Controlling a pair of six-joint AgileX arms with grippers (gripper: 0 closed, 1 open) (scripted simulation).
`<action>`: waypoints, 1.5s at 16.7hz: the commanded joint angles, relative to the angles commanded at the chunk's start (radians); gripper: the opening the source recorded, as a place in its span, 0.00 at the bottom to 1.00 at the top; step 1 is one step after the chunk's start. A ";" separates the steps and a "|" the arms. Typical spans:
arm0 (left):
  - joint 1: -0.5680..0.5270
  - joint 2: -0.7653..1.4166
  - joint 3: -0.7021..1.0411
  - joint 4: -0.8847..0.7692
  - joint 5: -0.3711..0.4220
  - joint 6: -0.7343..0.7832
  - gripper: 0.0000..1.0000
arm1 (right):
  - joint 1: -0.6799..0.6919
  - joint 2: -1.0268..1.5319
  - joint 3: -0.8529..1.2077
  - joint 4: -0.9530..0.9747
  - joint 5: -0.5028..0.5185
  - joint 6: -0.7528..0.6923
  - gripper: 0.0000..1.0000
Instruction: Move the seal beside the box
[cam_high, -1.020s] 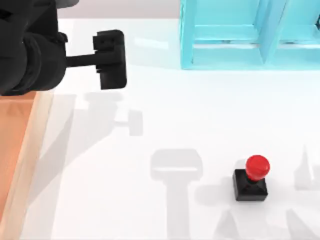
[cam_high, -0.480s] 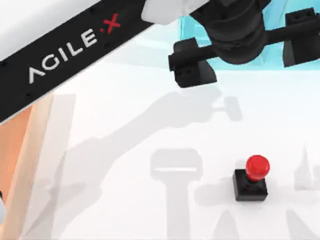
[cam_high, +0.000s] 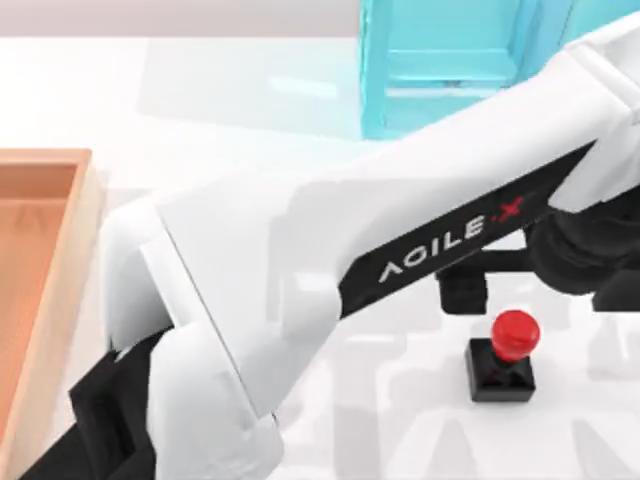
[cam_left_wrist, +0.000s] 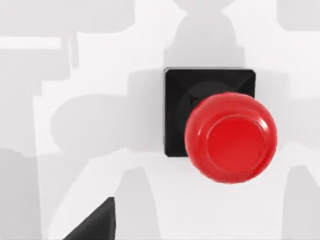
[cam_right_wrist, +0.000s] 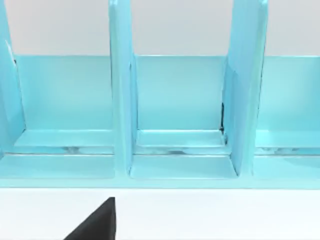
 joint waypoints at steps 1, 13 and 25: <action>-0.004 0.014 0.009 -0.013 -0.004 -0.003 1.00 | 0.000 0.000 0.000 0.000 0.000 0.000 1.00; 0.017 0.000 -0.222 0.204 -0.003 0.020 1.00 | 0.000 0.000 0.000 0.000 0.000 0.000 1.00; 0.032 -0.009 -0.431 0.406 -0.002 0.035 0.77 | 0.000 0.000 0.000 0.000 0.000 0.000 1.00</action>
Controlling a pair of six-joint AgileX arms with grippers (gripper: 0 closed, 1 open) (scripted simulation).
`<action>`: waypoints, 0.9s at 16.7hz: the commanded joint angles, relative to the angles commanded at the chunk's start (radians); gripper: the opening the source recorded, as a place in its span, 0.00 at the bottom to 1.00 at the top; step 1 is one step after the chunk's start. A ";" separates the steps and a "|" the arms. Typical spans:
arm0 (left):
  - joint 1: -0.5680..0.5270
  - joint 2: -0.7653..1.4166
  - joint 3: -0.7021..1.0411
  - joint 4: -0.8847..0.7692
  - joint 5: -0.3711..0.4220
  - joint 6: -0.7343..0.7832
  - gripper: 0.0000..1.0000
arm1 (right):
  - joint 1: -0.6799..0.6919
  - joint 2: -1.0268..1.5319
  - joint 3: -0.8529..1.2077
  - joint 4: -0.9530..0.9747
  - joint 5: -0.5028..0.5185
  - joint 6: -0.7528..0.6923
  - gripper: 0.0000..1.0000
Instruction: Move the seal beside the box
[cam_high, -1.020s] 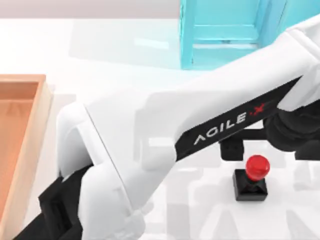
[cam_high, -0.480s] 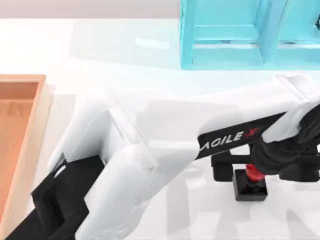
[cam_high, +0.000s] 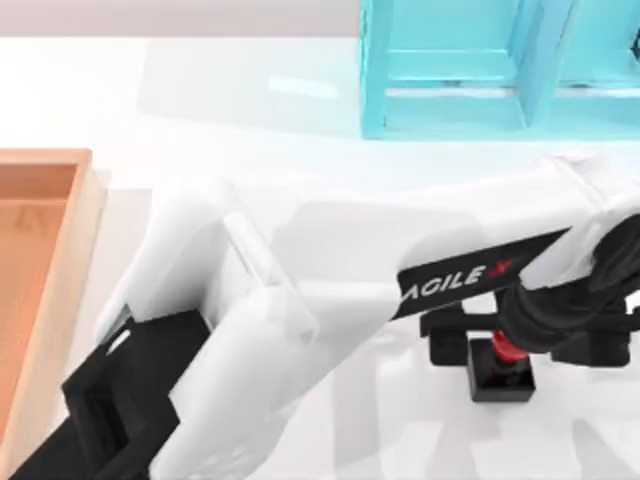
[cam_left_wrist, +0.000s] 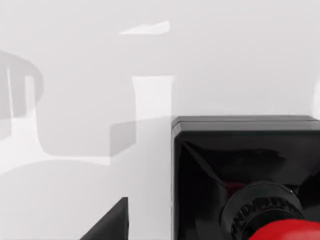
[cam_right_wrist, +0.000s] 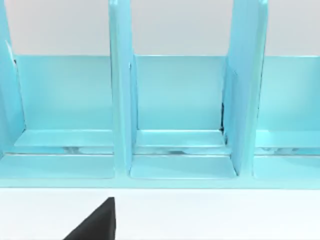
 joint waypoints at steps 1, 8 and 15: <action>0.000 0.000 0.000 0.000 0.000 0.000 0.70 | 0.000 0.000 0.000 0.000 0.000 0.000 1.00; 0.000 0.000 0.000 0.000 0.000 0.000 0.17 | 0.000 0.000 0.000 0.000 0.000 0.000 1.00; 0.000 0.000 0.000 0.000 0.000 0.000 0.00 | 0.000 0.000 0.000 0.000 0.000 0.000 1.00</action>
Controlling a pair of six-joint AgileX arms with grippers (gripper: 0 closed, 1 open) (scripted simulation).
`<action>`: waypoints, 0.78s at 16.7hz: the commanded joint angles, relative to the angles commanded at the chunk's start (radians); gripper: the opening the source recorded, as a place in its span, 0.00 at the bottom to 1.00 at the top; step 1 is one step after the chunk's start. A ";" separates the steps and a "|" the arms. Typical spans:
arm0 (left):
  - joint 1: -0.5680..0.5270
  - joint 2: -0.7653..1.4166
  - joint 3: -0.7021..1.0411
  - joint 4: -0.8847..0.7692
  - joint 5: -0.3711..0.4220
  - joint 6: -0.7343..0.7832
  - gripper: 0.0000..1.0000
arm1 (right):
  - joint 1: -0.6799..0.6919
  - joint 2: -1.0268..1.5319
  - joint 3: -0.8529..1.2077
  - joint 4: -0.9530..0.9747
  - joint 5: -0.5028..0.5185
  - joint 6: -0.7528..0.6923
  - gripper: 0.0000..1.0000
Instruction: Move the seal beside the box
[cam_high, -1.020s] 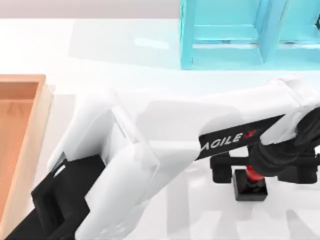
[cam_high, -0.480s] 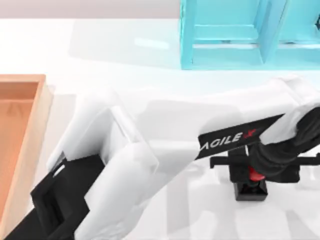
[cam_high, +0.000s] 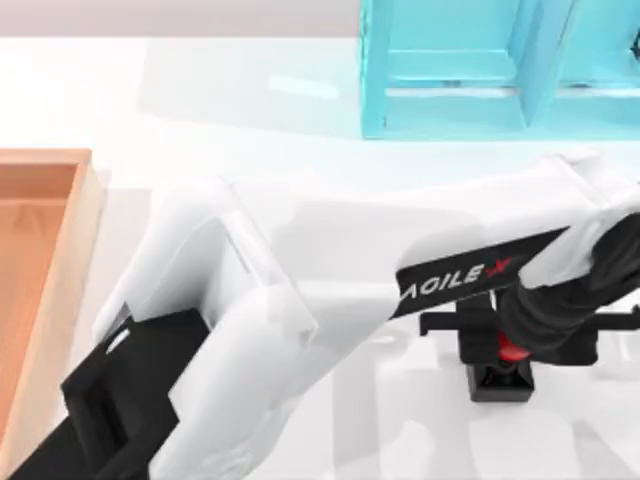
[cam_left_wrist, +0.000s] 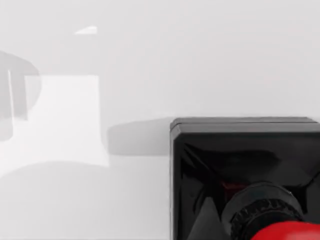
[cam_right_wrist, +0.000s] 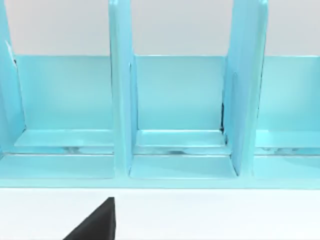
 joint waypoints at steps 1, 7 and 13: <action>0.000 0.000 0.000 0.000 0.000 0.000 0.00 | 0.000 0.000 0.000 0.000 0.000 0.000 1.00; 0.000 -0.001 0.042 -0.041 0.001 -0.003 0.00 | 0.000 0.000 0.000 0.000 0.000 0.000 1.00; -0.005 0.007 0.209 -0.203 0.000 0.000 0.00 | 0.000 0.000 0.000 0.000 0.000 0.000 1.00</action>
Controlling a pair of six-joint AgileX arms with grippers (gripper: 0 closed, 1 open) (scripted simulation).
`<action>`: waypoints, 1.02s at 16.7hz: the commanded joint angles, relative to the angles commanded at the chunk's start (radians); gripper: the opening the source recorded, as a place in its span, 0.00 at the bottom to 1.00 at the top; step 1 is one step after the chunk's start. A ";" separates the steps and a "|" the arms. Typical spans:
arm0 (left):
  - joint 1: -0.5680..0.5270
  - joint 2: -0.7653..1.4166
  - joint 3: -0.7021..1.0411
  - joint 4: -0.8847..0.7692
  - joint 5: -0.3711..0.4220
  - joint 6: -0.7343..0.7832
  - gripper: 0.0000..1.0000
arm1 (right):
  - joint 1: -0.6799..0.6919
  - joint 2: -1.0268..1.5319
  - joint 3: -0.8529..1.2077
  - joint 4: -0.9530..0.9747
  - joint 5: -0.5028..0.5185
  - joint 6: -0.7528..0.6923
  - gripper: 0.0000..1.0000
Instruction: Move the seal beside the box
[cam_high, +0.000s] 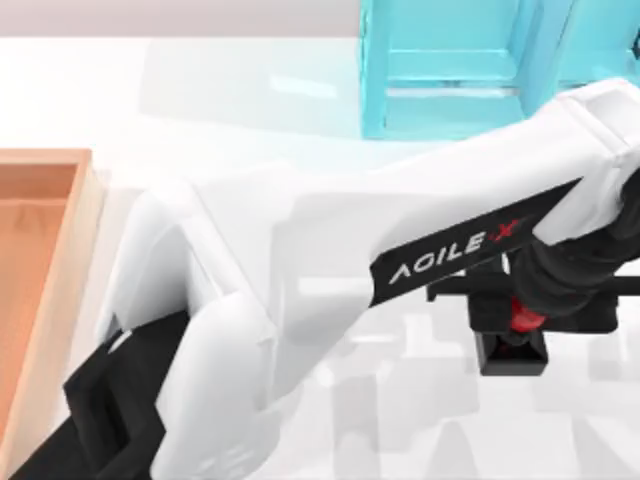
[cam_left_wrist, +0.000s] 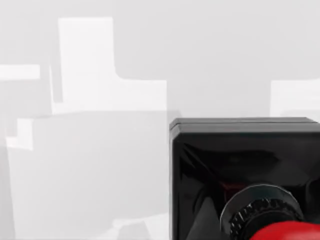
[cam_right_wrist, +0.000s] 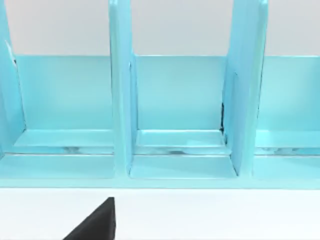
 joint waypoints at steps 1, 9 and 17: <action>0.000 0.000 0.001 -0.001 0.000 0.000 0.00 | 0.000 0.000 0.000 0.000 0.000 0.000 1.00; 0.157 -0.087 -0.084 0.018 0.023 0.126 0.00 | 0.000 0.000 0.000 0.000 0.000 0.000 1.00; 0.623 -0.434 -0.436 0.077 0.091 0.545 0.00 | 0.000 0.000 0.000 0.000 0.000 0.000 1.00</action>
